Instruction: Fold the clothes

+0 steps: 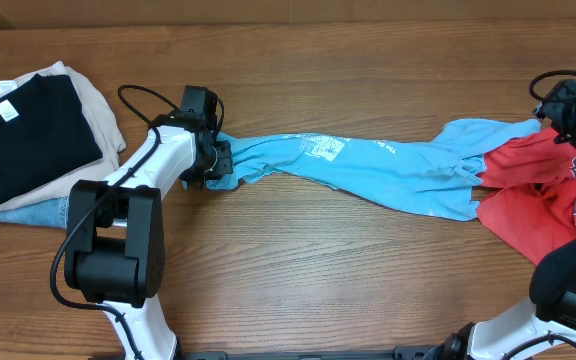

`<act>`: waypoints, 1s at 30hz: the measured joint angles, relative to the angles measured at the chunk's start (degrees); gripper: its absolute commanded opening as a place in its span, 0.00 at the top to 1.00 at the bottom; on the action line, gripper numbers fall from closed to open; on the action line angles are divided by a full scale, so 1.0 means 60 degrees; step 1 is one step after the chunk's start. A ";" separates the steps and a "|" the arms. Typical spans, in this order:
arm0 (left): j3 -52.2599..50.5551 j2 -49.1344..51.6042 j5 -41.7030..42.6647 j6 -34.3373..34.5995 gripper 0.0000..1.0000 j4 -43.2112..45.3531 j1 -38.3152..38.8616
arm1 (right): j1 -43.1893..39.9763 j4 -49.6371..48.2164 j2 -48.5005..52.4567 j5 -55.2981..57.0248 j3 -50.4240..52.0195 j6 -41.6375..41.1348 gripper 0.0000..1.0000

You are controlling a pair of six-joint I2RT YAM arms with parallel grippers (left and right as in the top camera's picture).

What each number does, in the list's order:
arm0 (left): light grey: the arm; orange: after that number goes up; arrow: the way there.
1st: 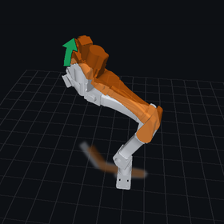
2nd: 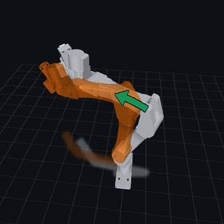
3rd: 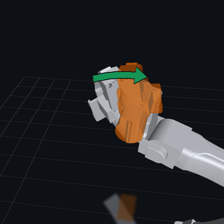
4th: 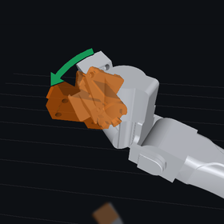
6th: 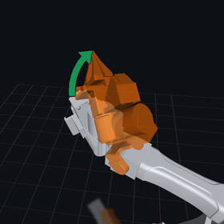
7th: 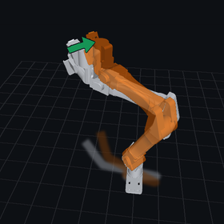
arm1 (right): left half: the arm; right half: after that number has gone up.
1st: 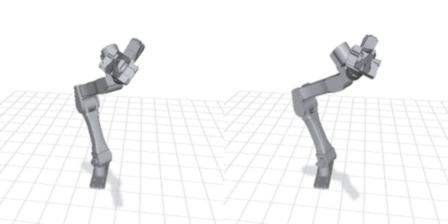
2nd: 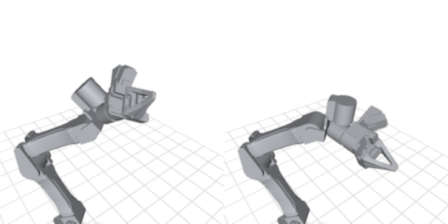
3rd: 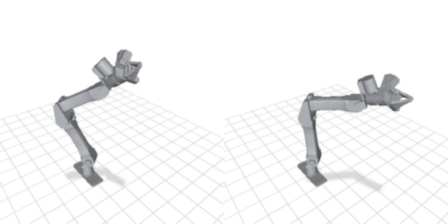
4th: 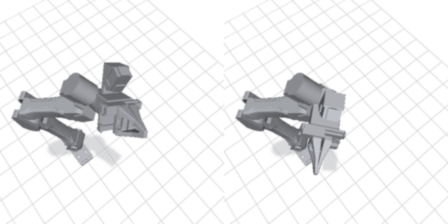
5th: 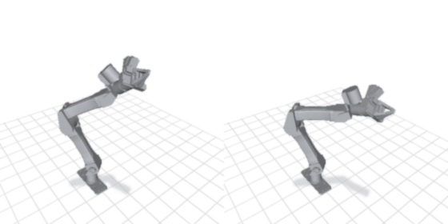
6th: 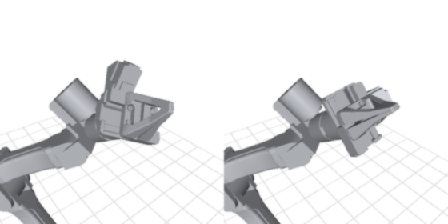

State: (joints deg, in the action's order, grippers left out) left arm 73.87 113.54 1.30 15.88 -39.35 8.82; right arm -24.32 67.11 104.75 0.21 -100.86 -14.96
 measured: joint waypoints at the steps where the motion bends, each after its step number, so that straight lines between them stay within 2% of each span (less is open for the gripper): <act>1: 0.0022 -0.0004 -0.0011 0.0000 0.96 -0.0051 -0.0015 | 0.0000 0.0000 0.0000 -0.0022 0.0000 0.0000 0.39; 6: 0.0357 -0.0164 -0.0514 -0.0004 0.96 -0.0831 -0.0178 | 0.0011 0.0000 0.0000 -0.0306 0.0000 0.0044 0.39; 12: 0.1599 -0.1315 -0.1122 -0.0076 0.96 -0.1388 -0.0892 | 0.0310 -0.0095 0.0000 -0.0565 0.0000 0.0463 0.40; 21: 0.2237 -0.2463 -0.1013 -0.0153 0.96 -0.1705 -0.1592 | 0.1759 -0.0747 0.0073 -0.0994 0.0000 0.1249 0.39; 30: 0.2237 -0.2459 -0.0965 -0.0178 0.96 -0.1832 -0.1592 | 0.3133 -0.1457 0.1687 -0.1064 0.0000 0.1614 0.39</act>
State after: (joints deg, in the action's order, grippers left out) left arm 87.29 98.78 -4.49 14.81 -50.35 -0.73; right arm -5.52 58.37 114.87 -6.17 -100.86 -5.28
